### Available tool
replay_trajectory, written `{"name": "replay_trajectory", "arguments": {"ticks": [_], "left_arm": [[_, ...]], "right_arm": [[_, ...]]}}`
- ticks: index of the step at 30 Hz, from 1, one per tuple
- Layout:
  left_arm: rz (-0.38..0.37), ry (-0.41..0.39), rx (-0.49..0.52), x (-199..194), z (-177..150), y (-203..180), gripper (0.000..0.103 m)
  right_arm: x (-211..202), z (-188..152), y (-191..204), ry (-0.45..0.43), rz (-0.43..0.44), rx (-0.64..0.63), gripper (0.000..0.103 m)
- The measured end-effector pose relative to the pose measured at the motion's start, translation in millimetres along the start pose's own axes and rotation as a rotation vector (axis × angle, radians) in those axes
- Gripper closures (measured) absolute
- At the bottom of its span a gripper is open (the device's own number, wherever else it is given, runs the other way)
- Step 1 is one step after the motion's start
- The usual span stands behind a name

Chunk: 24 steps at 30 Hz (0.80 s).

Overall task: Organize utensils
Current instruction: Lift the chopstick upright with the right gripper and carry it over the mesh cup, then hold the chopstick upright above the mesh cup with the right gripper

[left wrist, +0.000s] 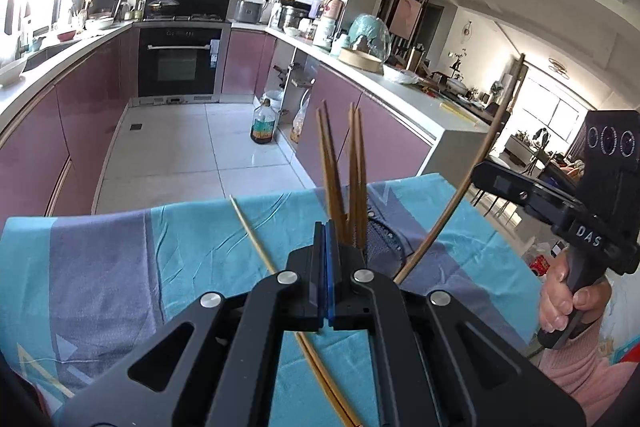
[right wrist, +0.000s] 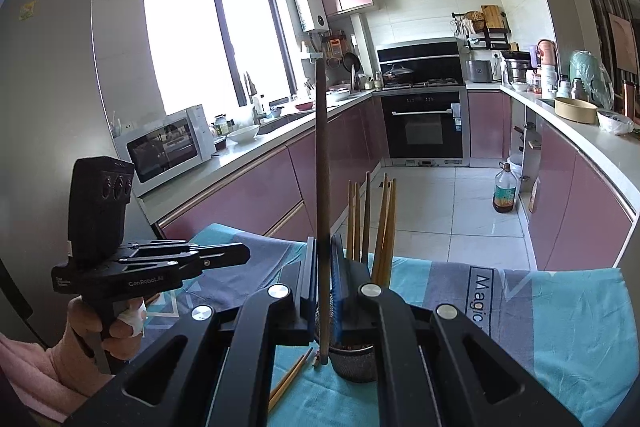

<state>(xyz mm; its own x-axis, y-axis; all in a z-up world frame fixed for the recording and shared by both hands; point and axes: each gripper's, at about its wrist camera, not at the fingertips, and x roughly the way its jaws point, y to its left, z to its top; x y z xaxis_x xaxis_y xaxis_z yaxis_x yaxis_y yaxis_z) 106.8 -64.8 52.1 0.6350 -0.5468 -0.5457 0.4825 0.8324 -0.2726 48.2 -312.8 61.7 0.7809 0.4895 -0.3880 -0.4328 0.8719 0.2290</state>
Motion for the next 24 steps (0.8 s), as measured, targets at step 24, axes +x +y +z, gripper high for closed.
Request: {"name": "replay_trajectory", "arguments": {"ticks": [24], "left_arm": [[0.172, 0.282, 0.020, 145.6, -34.3, 48.8, 0.083]], "right_arm": [[2.6, -35.1, -10.1, 0.078, 0.011, 0.061, 0.098]]}}
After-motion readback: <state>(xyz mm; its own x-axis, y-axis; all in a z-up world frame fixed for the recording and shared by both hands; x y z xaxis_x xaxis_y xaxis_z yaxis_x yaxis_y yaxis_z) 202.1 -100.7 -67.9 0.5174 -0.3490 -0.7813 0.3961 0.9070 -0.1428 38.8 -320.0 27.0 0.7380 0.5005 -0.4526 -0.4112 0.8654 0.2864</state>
